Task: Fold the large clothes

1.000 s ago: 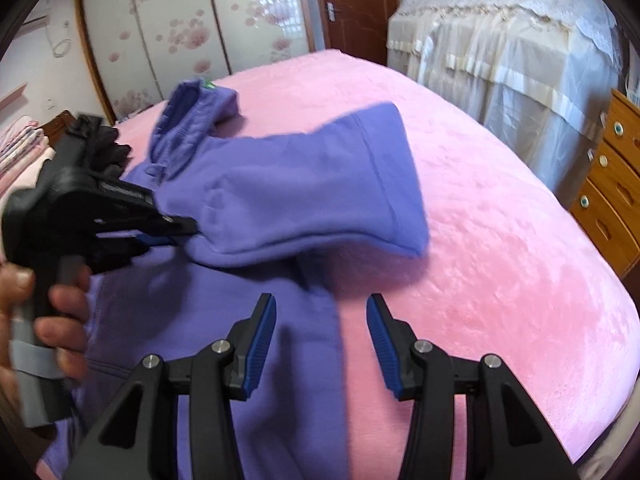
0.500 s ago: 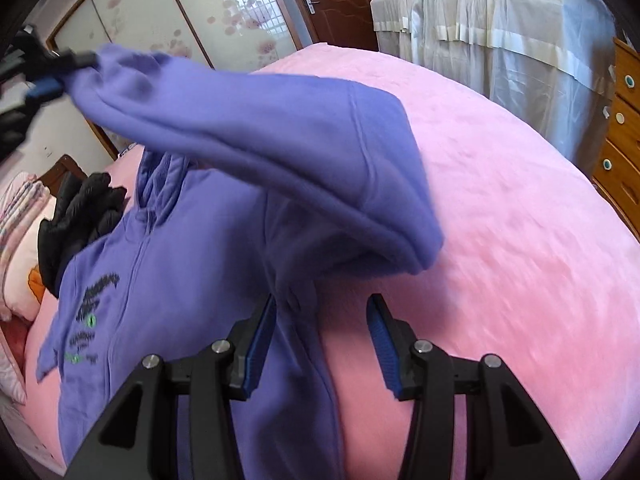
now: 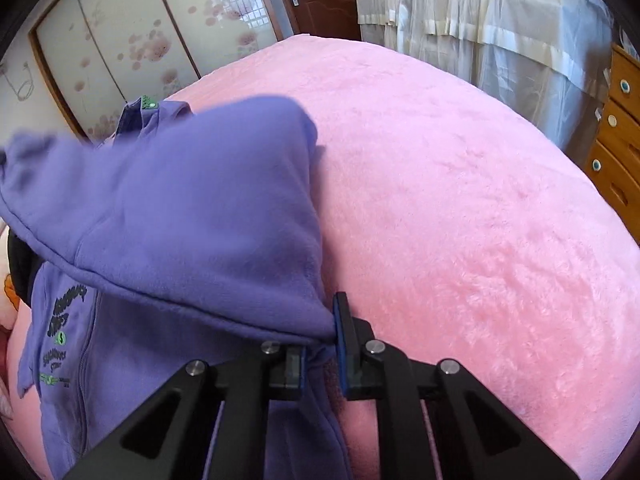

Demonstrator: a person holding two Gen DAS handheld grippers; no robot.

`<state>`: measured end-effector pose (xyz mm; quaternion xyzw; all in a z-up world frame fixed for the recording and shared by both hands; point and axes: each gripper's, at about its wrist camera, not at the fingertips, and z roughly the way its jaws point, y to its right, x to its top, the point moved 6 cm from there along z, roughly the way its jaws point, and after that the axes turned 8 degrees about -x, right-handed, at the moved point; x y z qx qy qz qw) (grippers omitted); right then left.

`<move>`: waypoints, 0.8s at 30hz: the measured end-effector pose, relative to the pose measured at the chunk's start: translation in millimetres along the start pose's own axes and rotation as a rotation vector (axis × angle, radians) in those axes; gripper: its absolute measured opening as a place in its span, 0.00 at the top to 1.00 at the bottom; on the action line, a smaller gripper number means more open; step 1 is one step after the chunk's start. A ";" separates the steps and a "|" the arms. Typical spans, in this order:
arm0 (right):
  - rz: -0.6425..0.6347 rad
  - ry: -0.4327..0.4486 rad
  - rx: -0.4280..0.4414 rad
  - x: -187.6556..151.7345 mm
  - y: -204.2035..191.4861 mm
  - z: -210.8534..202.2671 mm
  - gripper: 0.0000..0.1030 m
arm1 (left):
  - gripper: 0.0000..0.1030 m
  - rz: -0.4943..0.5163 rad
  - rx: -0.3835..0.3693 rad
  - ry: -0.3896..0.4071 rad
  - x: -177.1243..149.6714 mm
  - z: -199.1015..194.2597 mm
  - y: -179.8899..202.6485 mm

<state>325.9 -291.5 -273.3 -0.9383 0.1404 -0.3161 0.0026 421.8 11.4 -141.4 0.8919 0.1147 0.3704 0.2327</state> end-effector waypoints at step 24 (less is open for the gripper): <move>-0.315 0.051 -0.278 -8.5 -53.7 -2.5 0.85 | 0.93 0.153 0.148 -0.032 -39.9 50.0 -91.2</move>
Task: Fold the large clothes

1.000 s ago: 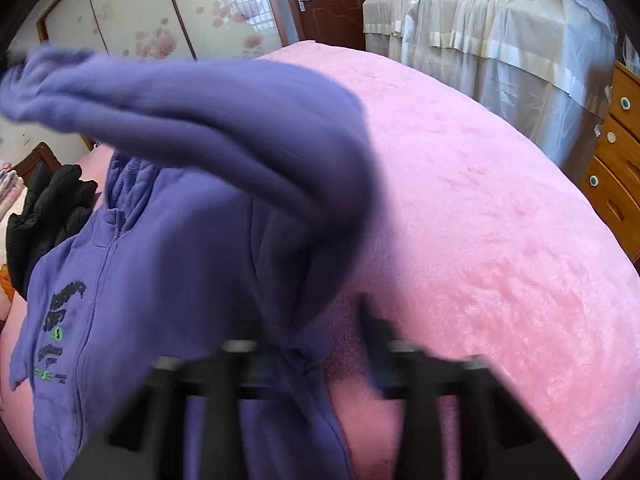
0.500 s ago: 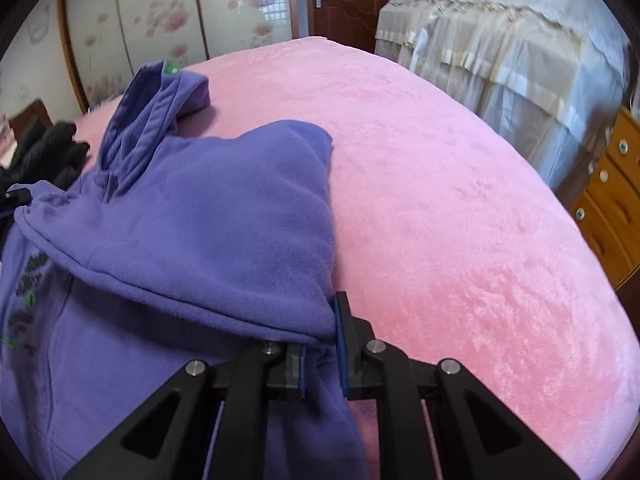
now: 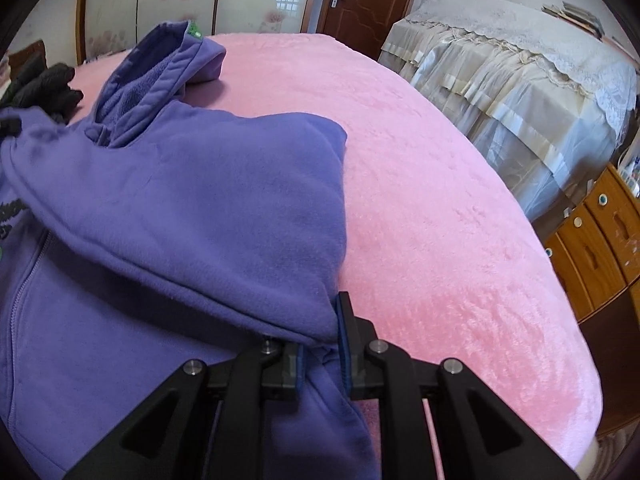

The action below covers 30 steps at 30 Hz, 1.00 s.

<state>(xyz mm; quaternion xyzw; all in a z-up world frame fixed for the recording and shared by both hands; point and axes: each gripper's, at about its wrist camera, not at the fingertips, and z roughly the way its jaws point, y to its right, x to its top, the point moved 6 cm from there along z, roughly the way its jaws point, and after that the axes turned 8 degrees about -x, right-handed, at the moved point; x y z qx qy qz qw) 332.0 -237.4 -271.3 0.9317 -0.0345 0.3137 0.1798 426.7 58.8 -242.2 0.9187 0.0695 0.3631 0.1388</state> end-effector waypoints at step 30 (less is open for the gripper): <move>-0.044 0.042 0.363 94.7 -53.1 -26.3 0.82 | 0.59 0.041 0.004 -0.145 -4.8 26.4 32.1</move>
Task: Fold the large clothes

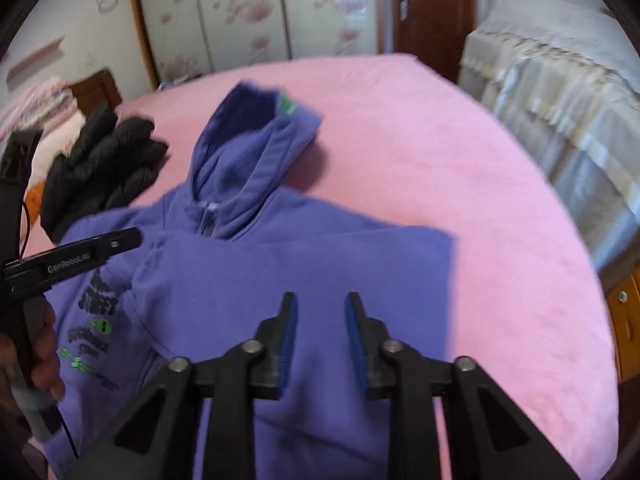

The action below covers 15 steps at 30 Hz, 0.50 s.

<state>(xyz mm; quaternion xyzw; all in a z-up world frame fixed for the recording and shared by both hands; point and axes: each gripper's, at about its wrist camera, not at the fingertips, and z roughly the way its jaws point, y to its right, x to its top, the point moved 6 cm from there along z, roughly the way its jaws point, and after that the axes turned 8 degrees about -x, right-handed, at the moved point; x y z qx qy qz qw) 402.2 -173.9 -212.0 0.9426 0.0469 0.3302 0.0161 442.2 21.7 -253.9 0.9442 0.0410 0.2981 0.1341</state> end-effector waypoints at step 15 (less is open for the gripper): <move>0.137 -0.073 -0.133 -9.3 81.5 73.2 1.00 | 0.59 -0.012 0.093 -0.062 -16.9 50.5 -49.9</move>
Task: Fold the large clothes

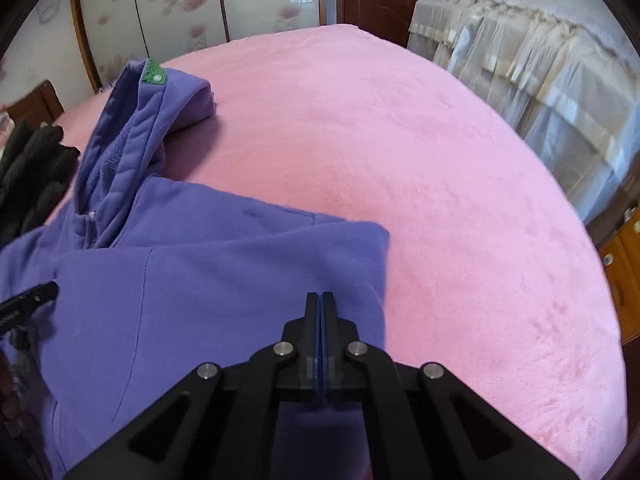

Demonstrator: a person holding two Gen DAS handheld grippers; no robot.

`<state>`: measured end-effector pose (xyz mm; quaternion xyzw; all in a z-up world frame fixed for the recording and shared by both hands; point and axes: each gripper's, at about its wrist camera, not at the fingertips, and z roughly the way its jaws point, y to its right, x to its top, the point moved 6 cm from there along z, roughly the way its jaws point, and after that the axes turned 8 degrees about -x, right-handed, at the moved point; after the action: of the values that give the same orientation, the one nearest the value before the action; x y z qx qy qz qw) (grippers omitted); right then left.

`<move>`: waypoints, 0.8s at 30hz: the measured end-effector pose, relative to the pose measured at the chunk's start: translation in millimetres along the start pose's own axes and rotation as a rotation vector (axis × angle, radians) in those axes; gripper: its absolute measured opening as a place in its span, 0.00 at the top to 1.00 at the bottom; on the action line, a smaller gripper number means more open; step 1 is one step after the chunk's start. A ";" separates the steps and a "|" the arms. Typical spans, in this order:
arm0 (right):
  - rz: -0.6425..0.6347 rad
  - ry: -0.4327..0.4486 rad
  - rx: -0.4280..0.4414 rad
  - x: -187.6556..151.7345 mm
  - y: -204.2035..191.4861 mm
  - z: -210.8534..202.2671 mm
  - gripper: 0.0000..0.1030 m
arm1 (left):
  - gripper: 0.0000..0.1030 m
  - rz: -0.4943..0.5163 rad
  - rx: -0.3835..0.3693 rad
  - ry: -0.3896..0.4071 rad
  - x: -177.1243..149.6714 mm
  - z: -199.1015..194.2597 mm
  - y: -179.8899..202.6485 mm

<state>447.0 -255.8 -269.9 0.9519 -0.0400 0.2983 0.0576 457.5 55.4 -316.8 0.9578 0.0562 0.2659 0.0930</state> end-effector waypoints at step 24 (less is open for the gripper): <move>0.121 0.030 0.129 -42.3 -9.7 -142.8 0.97 | 0.15 0.088 -0.078 0.145 -26.3 -175.4 53.7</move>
<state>333.0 -225.4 -178.6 0.9450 -0.0773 0.3172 -0.0216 347.0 24.9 -171.2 0.9334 0.0104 0.3401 0.1142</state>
